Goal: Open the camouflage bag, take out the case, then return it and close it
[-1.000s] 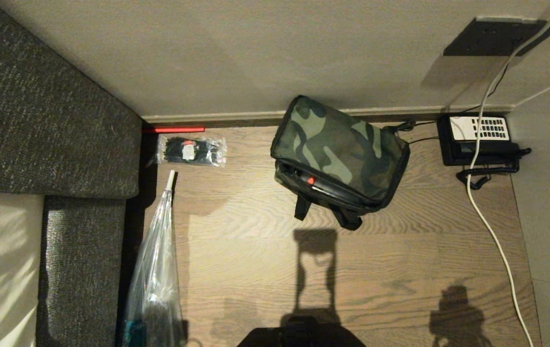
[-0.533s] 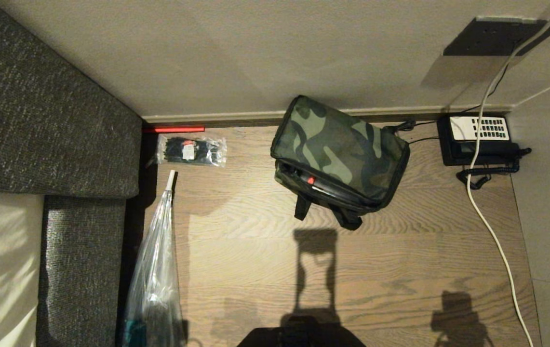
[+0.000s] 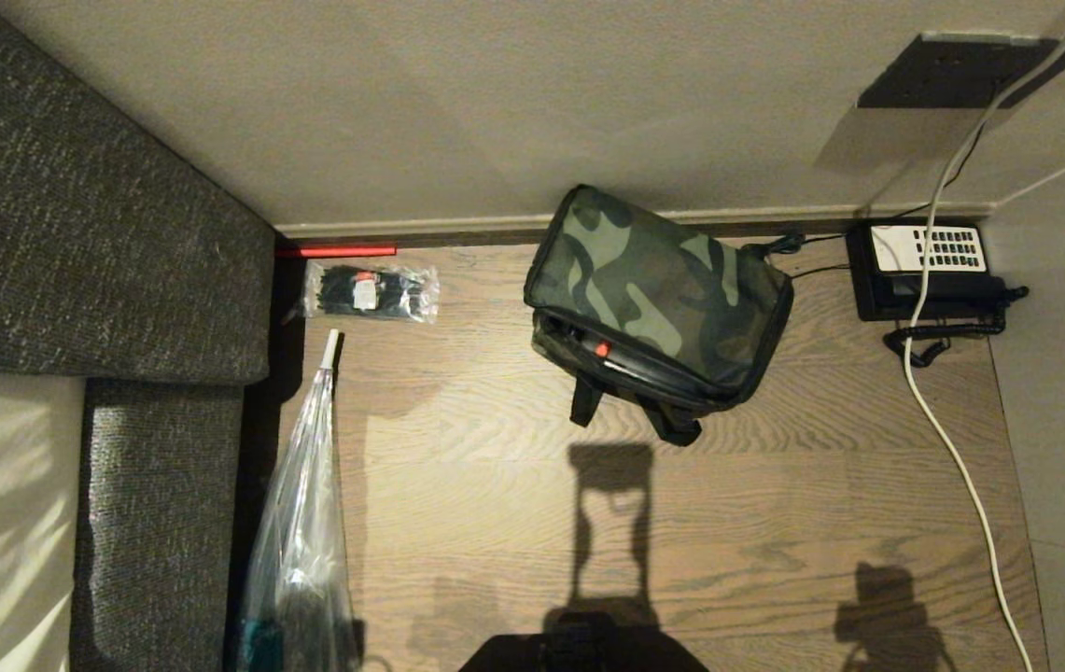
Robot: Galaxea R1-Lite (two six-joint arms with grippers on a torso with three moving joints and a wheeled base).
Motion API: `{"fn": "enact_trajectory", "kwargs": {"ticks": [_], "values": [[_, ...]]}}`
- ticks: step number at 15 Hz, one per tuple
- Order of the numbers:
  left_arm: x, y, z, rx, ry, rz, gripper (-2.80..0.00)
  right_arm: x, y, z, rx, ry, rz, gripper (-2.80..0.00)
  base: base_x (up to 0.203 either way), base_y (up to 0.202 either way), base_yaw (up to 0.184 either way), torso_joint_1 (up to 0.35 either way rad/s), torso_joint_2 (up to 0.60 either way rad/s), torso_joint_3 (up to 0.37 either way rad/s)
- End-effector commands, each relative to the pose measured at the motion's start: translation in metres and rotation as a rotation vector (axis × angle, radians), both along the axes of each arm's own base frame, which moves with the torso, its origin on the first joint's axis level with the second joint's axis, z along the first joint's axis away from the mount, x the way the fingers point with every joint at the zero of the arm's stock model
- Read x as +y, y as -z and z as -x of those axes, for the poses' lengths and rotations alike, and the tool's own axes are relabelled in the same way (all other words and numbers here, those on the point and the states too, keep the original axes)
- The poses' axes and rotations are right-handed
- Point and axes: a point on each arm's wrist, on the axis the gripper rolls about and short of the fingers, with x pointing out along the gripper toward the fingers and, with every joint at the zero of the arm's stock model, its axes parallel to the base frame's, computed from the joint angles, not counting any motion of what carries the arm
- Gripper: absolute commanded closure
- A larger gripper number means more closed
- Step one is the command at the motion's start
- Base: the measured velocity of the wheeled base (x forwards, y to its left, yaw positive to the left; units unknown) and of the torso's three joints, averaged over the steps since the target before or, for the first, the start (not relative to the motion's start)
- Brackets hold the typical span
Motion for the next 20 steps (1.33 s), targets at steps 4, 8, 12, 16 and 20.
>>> {"fn": "enact_trajectory", "kwargs": {"ticks": [4,8,12,16,20], "values": [[0.0,0.0001,0.0,0.001,-0.001,0.003,0.0,0.0,0.0043,0.0008,-0.013,0.001,-0.001,0.0,0.0,0.0,0.0,0.0,0.0,0.0],[0.0,0.0001,0.0001,0.002,-0.001,-0.009,0.0,0.0,0.0039,0.001,-0.014,0.0,-0.001,0.0,0.0,0.0,0.0,0.0,0.0,0.0],[0.0,-0.0001,0.0001,0.0,-0.001,-0.009,0.0,0.0,0.0043,0.0008,-0.013,0.001,-0.001,0.0,0.0,0.0,0.0,0.0,0.0,0.038],[0.0,0.0004,0.0,0.003,-0.001,-0.006,0.0,0.0,0.0039,0.001,-0.014,0.001,-0.001,0.0,0.0,0.0,0.0,0.003,0.0,0.197],[0.0,0.0,0.0,0.0,-0.002,-0.003,0.0,0.0,0.0042,0.0009,-0.013,0.001,-0.001,0.0,0.0,0.0,0.0,0.002,0.0,0.203]]}}
